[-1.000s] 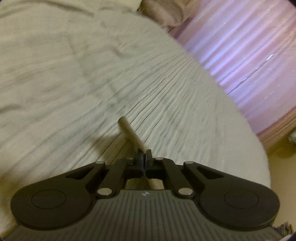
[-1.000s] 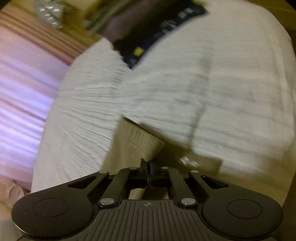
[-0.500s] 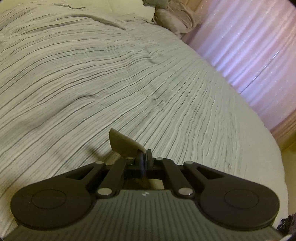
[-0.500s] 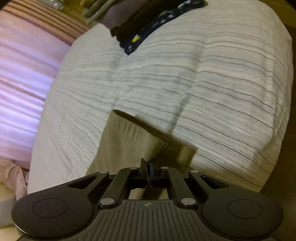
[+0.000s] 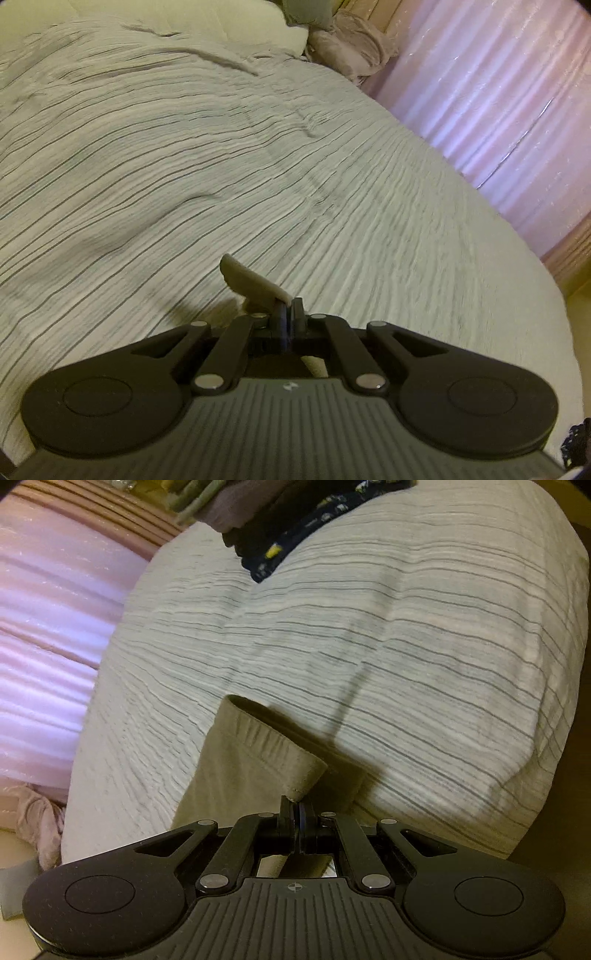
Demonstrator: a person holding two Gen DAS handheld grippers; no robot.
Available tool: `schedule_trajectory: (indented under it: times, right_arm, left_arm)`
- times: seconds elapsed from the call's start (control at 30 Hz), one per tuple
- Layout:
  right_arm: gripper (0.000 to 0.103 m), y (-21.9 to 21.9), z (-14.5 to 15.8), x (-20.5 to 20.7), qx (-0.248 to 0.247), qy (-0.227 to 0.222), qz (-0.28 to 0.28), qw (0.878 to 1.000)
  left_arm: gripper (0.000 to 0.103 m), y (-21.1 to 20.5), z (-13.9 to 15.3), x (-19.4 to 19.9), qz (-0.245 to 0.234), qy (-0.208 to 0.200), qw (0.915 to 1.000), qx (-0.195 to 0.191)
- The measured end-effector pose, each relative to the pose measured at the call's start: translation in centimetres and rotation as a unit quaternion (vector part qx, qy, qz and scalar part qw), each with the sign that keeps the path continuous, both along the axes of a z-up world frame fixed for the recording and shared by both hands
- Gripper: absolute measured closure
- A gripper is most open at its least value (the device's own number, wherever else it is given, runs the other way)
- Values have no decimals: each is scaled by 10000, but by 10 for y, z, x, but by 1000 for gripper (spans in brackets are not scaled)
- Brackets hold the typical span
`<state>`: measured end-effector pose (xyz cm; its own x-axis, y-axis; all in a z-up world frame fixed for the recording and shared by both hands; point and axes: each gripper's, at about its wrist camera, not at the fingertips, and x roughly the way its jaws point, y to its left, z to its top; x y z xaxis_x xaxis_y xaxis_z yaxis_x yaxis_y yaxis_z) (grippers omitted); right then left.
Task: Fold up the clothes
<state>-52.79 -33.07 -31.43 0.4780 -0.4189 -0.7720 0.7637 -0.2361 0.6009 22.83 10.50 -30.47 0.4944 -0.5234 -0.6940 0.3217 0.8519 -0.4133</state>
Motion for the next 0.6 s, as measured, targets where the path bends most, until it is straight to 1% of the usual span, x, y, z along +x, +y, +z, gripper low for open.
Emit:
schedule_trajectory:
  times: [0.1, 0.2, 0.33, 0.37, 0.4, 0.43, 0.47, 0.5, 0.53, 0.6]
  right_arm:
    - [101, -2, -11, 4, 157, 193, 109, 9996]
    - [101, -1, -18, 7, 193, 235, 74, 9995]
    - [101, -3, -19, 10, 333, 385, 164, 9986]
    - [101, -5, -19, 11, 365, 444, 227, 9981]
    - [100, -5, -17, 13, 370, 510, 272, 9976]
    - [88, -5, -15, 15, 359, 577, 294, 9973]
    - [59, -6, -12, 17, 348, 643, 317, 9968]
    - [41, -5, -8, 19, 309, 748, 312, 9962]
    - [29, -5, -3, 21, 236, 897, 276, 9953]
    - [30, -4, 9, 28, 81, 1339, 224, 9907]
  left_arm:
    - [103, 5, -10, -3, 65, 74, 9999, 34]
    - [103, 10, -20, -8, 113, 147, 9998, 44]
    - [103, 19, -29, -9, 207, 372, 9991, -20]
    - [101, 21, -31, -9, 240, 419, 9988, -33]
    - [97, 22, -31, -11, 293, 434, 9986, -28]
    - [97, 24, -32, -11, 359, 477, 9982, -64]
    - [97, 26, -33, -11, 426, 522, 9977, -104]
    - [94, 28, -35, -10, 501, 562, 9971, -142]
    - [93, 31, -36, -9, 576, 601, 9964, -180]
    - [91, 35, -38, -9, 685, 661, 9951, -251]
